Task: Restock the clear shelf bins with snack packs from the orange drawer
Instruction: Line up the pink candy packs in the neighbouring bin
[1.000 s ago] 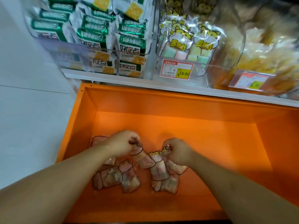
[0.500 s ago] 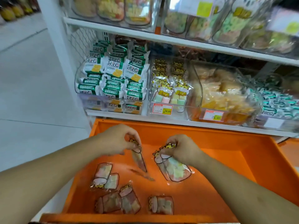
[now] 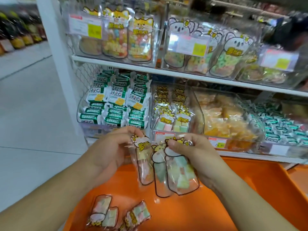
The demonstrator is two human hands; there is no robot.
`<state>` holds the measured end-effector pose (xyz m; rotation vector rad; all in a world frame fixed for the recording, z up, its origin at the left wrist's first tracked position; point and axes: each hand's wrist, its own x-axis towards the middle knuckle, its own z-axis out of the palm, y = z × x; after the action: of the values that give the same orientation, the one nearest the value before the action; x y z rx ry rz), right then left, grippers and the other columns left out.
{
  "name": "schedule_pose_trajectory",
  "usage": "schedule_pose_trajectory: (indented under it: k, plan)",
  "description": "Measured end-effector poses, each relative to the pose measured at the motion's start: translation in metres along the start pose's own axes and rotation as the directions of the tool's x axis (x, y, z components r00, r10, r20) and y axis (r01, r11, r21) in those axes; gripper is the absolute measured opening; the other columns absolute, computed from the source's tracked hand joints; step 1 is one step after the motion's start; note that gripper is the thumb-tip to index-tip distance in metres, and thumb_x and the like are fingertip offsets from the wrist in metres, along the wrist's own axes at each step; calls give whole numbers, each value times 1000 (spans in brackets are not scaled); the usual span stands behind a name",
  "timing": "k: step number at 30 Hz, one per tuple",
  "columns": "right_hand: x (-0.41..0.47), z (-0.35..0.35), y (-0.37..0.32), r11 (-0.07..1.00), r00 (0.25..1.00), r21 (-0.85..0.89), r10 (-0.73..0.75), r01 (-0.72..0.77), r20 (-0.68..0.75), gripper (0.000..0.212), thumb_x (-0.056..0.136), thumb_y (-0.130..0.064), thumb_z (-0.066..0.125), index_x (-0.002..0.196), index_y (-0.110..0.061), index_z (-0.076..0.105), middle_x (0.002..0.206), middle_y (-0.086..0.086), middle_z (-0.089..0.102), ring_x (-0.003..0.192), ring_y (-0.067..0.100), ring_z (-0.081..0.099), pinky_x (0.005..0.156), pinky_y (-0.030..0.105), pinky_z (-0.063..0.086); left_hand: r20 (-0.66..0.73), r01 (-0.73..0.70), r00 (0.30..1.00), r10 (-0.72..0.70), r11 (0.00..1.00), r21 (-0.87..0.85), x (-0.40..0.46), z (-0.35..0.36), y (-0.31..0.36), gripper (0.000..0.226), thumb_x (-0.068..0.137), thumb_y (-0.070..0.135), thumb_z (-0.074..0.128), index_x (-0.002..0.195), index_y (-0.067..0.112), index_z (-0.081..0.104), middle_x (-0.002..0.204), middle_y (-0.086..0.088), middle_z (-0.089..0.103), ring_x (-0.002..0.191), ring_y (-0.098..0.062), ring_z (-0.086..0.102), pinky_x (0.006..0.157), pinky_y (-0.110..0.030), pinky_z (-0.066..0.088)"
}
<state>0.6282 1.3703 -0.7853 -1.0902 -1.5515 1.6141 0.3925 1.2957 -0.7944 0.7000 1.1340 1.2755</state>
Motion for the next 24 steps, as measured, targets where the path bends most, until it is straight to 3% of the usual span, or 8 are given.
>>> schedule_pose_trajectory:
  k: [3, 5, 7, 10, 12, 14, 18, 24]
  plan:
    - [8, 7, 3, 1000, 999, -14, -25, 24, -33, 27, 86, -31, 85, 100, -8, 80, 105, 22, 78, 104, 42, 73, 99, 55, 55, -60, 15, 998, -25, 988, -156, 10, 8, -7, 40, 104, 20, 41, 115, 17, 79, 130, -38, 62, 103, -51, 67, 83, -57, 60]
    - [14, 10, 6, 998, 997, -42, -41, 38, -72, 40, 85, -39, 87, 98, -3, 76, 106, 31, 72, 93, 42, 73, 87, 48, 55, -11, 67, 997, -71, 970, -232, 14, 14, -10, 49, 108, 45, 43, 121, 14, 78, 134, -36, 61, 110, -57, 63, 87, -65, 54]
    - [20, 10, 7, 998, 993, -37, -47, 43, -112, 45, 84, -42, 87, 95, -1, 73, 99, 31, 72, 80, 31, 68, 77, 44, 50, 20, 110, 994, -108, 968, -224, 13, 19, -10, 58, 103, 57, 46, 121, 12, 78, 130, -30, 67, 121, -54, 63, 105, -72, 43]
    - [27, 6, 10, 999, 987, 2, -45, 45, -154, 30, 87, -38, 85, 91, -8, 79, 95, 19, 78, 85, 36, 74, 79, 58, 58, 69, 93, 994, -88, 993, -72, 12, 25, -11, 37, 91, 32, 73, 113, 3, 79, 121, -22, 74, 114, -38, 71, 109, -59, 46]
    - [29, 6, 7, 998, 983, 54, -28, 39, -182, 44, 80, -47, 89, 103, -10, 80, 108, 17, 78, 101, 39, 75, 91, 64, 59, 49, 110, 993, -111, 994, 19, 10, 29, -14, 37, 81, 14, 85, 111, -5, 75, 116, -20, 76, 113, -33, 73, 111, -51, 46]
    - [30, 5, 6, 993, 977, 119, -1, 26, -211, 57, 75, -52, 92, 110, -9, 78, 117, 15, 77, 108, 36, 74, 97, 62, 58, 22, 138, 990, -140, 989, 52, 6, 32, -16, 22, 86, 4, 77, 105, -4, 73, 110, -20, 78, 107, -33, 75, 106, -48, 51]
    - [27, 2, 1, 995, 978, 92, -24, 44, -206, 27, 93, -42, 78, 98, -15, 82, 107, 10, 80, 110, 35, 74, 102, 60, 55, -4, 189, 982, -189, 982, -4, 2, 37, -14, 31, 87, 9, 74, 115, -4, 68, 112, -25, 76, 109, -47, 72, 103, -66, 51]
    - [19, -8, -4, 999, 973, 18, -44, 49, -228, 14, 94, -38, 75, 95, -27, 84, 98, -1, 80, 109, 33, 73, 101, 61, 56, -79, 124, 989, -123, 992, 4, -2, 34, -2, 28, 85, 13, 75, 111, 2, 72, 109, -15, 79, 93, -24, 79, 70, -41, 64]
